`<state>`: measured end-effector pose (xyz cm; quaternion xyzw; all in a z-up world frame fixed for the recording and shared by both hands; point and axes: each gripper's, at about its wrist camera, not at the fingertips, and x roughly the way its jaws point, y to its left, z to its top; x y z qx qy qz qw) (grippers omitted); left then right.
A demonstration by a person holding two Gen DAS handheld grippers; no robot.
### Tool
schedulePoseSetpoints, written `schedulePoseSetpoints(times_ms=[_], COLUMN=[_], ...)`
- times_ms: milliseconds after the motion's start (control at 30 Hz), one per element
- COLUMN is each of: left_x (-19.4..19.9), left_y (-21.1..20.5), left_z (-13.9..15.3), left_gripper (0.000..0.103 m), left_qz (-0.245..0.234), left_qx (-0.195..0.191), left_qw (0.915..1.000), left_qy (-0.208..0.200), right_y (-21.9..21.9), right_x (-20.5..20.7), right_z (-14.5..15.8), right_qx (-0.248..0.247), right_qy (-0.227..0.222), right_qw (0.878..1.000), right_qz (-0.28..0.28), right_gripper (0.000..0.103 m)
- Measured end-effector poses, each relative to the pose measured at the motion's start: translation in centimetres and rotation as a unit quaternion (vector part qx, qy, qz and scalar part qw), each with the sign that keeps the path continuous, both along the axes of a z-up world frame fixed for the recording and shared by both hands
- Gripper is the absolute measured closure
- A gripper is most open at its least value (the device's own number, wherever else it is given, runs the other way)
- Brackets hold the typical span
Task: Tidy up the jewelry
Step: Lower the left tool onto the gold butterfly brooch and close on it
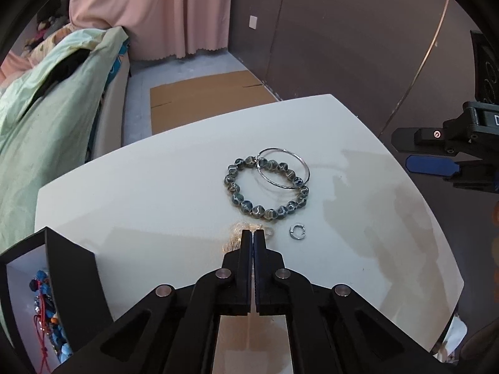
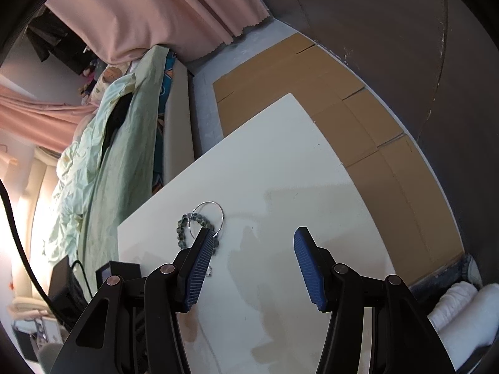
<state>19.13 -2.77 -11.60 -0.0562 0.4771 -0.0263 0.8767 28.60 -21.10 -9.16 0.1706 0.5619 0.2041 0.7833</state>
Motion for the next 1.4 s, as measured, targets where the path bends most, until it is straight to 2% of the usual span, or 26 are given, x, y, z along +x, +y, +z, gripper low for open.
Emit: schedulePoseSetpoints(times_ms=[367, 533, 600, 667, 733, 800, 833, 967, 1233, 1400], left_x=[-0.5, 0.0, 0.2, 0.4, 0.4, 0.2, 0.1, -0.3, -0.4, -0.1], left_y=[1.5, 2.1, 2.1, 1.9, 1.5, 1.3, 1.1, 0.7, -0.9, -0.5], left_z=[2.4, 2.4, 2.2, 2.0, 1.9, 1.9, 1.9, 1.8, 0.0, -1.1], left_gripper=[0.103, 0.103, 0.102, 0.096, 0.082, 0.049, 0.046, 0.045, 0.045, 0.045], left_qz=[0.013, 0.016, 0.008, -0.001, -0.005, -0.003, 0.0, -0.013, -0.025, -0.018], left_qx=[-0.028, -0.037, -0.054, -0.064, -0.067, -0.059, -0.052, -0.043, 0.027, 0.038], left_qw=[0.999, 0.9991, 0.9985, 0.9979, 0.9976, 0.9982, 0.9986, 0.999, 0.9992, 0.9989], left_qy=[-0.032, -0.012, 0.002, 0.012, 0.016, 0.013, 0.008, 0.0, 0.013, 0.021], right_y=[1.5, 2.6, 2.6, 2.4, 2.2, 1.9, 1.8, 1.4, 1.0, 0.8], right_x=[0.0, -0.1, -0.1, -0.3, -0.3, -0.4, -0.5, -0.8, -1.2, -1.2], right_z=[-0.3, -0.7, -0.6, -0.4, -0.3, -0.2, -0.1, 0.2, 0.4, 0.4], right_qx=[-0.007, -0.011, -0.011, -0.011, -0.011, -0.011, -0.011, -0.011, -0.015, -0.014], right_qy=[-0.004, 0.001, 0.0, -0.002, -0.003, -0.003, -0.004, -0.007, -0.01, -0.01], right_qw=[1.0, 0.999, 0.999, 1.0, 1.0, 1.0, 1.0, 1.0, 1.0, 1.0], right_qz=[0.019, 0.031, 0.031, 0.027, 0.024, 0.02, 0.019, 0.019, 0.02, 0.019], right_gripper=[0.048, 0.048, 0.048, 0.048, 0.048, 0.048, 0.048, 0.048, 0.048, 0.048])
